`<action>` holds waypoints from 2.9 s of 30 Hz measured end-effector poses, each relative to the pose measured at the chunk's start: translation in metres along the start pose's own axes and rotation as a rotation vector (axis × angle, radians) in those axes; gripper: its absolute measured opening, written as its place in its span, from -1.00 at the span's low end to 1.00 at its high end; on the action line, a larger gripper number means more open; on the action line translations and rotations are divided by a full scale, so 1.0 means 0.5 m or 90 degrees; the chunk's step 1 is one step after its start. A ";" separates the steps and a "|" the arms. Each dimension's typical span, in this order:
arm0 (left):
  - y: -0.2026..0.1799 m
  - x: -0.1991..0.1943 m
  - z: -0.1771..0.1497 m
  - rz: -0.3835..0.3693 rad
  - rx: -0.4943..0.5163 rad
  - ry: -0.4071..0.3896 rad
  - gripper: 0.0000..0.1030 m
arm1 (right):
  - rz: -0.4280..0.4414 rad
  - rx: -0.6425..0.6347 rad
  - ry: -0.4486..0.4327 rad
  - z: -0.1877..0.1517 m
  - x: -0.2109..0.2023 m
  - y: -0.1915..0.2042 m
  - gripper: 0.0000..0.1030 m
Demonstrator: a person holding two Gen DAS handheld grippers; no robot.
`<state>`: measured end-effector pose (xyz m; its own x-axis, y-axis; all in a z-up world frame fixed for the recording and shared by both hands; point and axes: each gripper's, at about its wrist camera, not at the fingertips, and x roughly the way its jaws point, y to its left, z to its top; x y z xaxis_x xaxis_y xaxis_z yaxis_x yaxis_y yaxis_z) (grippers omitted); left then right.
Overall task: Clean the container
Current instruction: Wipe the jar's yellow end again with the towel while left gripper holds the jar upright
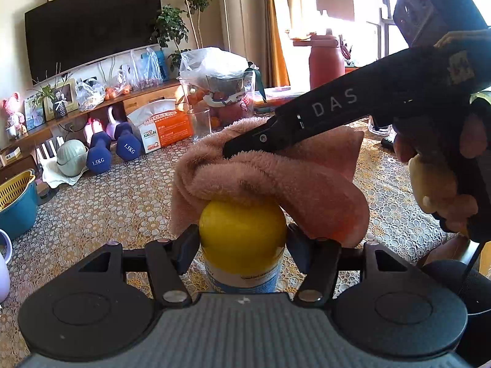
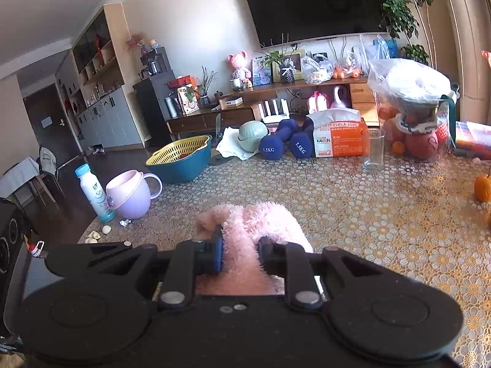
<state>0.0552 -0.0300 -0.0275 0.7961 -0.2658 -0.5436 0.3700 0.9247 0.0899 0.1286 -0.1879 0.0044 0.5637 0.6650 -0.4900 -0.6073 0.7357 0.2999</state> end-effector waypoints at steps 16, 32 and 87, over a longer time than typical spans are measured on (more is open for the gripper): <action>0.007 -0.001 -0.006 -0.004 -0.007 -0.004 0.18 | -0.006 0.153 0.085 -0.063 0.070 -0.109 -0.62; 0.014 -0.001 -0.007 -0.001 -0.027 -0.004 0.18 | -0.103 -0.082 0.065 -0.099 -0.024 -0.033 -0.64; 0.010 -0.005 -0.011 -0.002 -0.027 -0.014 0.18 | -0.076 -0.076 0.124 -0.123 0.063 -0.040 -0.63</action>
<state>0.0525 -0.0234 -0.0304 0.8053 -0.2745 -0.5256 0.3526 0.9343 0.0522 0.1241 -0.1893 -0.0674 0.5247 0.5281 -0.6677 -0.6109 0.7798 0.1367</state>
